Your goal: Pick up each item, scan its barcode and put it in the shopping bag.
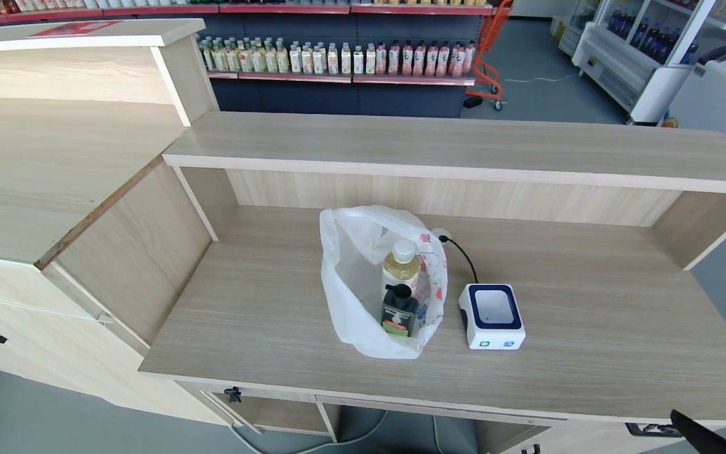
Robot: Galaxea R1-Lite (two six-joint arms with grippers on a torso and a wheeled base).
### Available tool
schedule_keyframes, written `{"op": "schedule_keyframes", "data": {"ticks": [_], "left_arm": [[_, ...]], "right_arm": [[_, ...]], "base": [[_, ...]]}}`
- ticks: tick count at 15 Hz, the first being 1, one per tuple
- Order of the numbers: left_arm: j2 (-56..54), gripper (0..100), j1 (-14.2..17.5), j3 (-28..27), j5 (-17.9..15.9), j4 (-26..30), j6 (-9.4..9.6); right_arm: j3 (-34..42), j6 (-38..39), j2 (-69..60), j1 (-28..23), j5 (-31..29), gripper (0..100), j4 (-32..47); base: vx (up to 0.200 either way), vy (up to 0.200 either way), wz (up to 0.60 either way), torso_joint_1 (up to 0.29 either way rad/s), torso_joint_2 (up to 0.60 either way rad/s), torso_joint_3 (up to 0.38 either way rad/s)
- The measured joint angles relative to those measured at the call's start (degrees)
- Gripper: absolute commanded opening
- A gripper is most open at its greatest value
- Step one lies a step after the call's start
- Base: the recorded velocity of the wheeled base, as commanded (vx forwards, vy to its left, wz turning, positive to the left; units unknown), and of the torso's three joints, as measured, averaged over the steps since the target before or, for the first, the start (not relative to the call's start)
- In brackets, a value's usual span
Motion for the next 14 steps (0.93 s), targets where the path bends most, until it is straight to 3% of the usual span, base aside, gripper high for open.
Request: {"op": "schedule_keyframes", "data": {"ticks": [5,13,14], "left_arm": [[0.00,100,0.00,0.00,0.02,0.00,0.00],[0.00,100,0.00,0.00,0.00,0.00,0.02],[0.00,100,0.00,0.00,0.00,0.00,0.02]], "right_arm": [[3.80,-0.16,-27.81,-7.06,-2.10,100,18.01],[4.35,0.22,-37.86,-8.20,-2.24,100,18.86],[4.35,0.24,-37.97,-8.20,-2.24,0,18.86]], "base": [[0.000,0.000,0.00,0.000,0.00,0.000],[0.000,0.000,0.00,0.000,0.00,0.000],[0.000,0.000,0.00,0.000,0.00,0.000]]}}
